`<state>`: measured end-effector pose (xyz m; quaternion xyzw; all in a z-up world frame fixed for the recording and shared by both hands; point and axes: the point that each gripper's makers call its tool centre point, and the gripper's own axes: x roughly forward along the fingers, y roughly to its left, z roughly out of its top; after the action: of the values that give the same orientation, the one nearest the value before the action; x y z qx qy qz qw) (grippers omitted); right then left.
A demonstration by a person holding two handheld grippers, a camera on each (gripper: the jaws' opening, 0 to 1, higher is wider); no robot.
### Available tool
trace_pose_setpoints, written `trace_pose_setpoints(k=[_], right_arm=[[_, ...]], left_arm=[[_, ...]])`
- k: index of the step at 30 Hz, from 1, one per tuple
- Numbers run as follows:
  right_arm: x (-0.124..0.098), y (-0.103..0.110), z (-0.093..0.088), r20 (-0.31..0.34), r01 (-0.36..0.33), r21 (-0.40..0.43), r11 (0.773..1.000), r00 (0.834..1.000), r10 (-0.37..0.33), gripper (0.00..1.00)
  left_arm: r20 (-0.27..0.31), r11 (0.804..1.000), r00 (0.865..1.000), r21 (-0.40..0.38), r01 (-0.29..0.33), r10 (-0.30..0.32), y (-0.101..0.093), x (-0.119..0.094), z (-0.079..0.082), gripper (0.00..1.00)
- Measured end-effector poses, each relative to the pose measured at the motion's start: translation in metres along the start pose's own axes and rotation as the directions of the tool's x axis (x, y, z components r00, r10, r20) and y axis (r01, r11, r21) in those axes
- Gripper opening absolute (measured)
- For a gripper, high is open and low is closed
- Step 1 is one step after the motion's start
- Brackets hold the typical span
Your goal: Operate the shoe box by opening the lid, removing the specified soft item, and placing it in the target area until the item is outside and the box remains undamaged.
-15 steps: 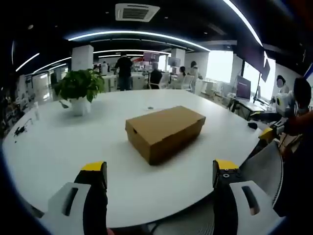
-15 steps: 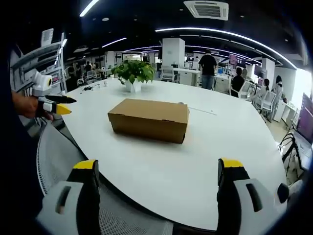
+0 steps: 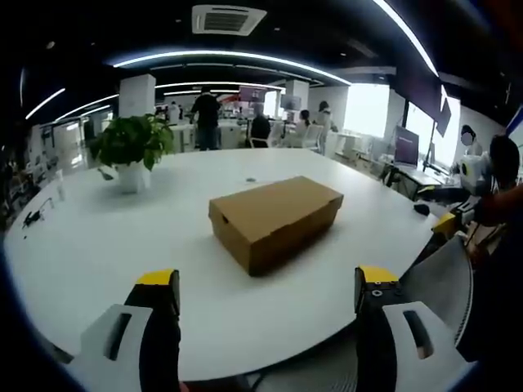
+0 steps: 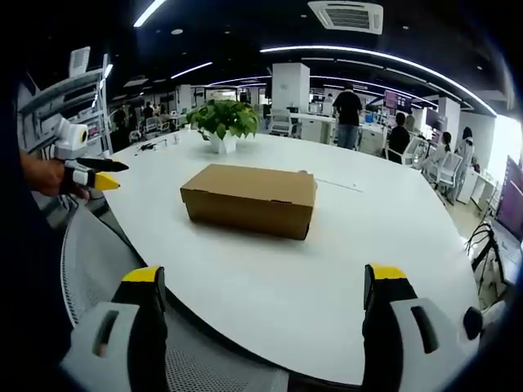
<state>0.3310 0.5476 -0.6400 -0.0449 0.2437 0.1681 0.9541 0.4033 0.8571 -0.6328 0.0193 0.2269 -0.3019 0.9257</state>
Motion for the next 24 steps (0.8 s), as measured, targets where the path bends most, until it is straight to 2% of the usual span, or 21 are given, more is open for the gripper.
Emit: trace_pose_setpoints(k=[24], right_arm=[[0.0028, 0.0007, -0.0011, -0.006, -0.007, 0.004, 1.0, 1.0, 0.007, 0.96]], left_arm=[[-0.006, 1.0, 1.0, 0.003, -0.001, 0.001, 0.0018, 0.001, -0.0019, 0.89]])
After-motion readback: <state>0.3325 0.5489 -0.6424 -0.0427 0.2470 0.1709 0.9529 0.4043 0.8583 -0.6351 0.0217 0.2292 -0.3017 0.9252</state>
